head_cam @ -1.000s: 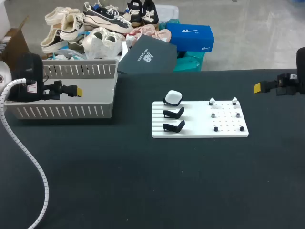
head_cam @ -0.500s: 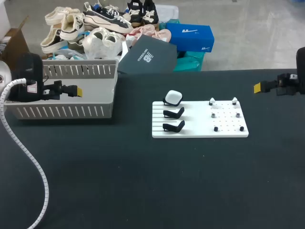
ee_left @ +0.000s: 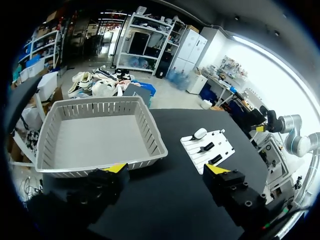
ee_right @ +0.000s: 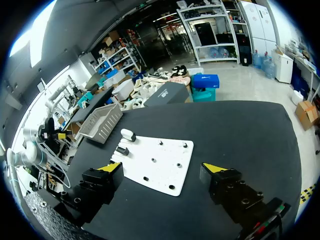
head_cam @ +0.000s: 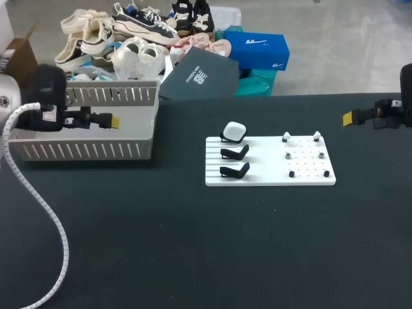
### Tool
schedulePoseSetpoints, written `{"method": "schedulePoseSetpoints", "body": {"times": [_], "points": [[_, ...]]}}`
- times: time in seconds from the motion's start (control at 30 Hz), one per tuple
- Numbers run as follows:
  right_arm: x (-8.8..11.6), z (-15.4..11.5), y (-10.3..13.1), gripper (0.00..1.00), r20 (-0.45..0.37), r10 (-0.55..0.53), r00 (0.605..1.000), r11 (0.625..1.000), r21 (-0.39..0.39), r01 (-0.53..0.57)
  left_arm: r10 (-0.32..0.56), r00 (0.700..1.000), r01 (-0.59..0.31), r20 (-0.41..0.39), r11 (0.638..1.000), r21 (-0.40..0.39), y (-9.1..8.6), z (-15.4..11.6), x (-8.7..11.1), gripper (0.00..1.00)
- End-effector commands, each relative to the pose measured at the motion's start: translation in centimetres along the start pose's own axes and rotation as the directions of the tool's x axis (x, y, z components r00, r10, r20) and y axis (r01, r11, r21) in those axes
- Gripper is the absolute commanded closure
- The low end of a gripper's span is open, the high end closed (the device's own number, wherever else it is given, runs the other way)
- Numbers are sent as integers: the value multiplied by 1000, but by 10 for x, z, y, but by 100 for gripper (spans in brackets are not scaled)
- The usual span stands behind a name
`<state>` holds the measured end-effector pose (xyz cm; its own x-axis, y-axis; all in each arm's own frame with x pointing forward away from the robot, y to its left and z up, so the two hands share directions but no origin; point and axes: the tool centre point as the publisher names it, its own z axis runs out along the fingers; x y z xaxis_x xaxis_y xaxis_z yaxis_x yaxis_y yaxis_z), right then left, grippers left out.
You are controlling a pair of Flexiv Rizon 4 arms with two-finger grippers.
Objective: Pick up each earbud case from the left stands, insert the matching earbuds, close the lid, and place the case in the box.
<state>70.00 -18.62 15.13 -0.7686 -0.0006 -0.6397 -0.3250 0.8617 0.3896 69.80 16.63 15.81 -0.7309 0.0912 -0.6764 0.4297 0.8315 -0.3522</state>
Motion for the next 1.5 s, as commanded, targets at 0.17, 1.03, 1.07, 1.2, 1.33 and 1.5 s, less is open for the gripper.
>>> {"method": "schedulePoseSetpoints", "body": {"times": [0.17, 1.03, 1.07, 1.2, 1.33, 1.5], "points": [[0, 1, -1, 0, 0, -2, 1000, 1000, -5, 2, 137, 991, -137, 5, 980, 148, -9, 6, -11, 0], [0, 1, -1, 0, 0, -2, 1000, 1000, -5, 2, 693, 705, -672, 151, 587, 451, -50, 78, -73, 0], [0, 1, -1, 0, 0, -2, 1000, 1000, -5, 2, 700, 698, -678, 153, 575, 459, -52, 83, -74, 0], [0, 1, -1, 0, 0, -2, 1000, 1000, -5, 2, 732, 663, -696, 156, 526, 489, -58, 103, -76, 0], [0, 1, -1, 0, 0, -2, 1000, 1000, -5, 2, 757, 634, -715, 157, 497, 492, -58, 124, -75, 0], [0, 1, -1, 0, 0, -2, 1000, 1000, -5, 2, 765, 620, -725, 174, 474, 501, -58, 148, -74, 0]]}}
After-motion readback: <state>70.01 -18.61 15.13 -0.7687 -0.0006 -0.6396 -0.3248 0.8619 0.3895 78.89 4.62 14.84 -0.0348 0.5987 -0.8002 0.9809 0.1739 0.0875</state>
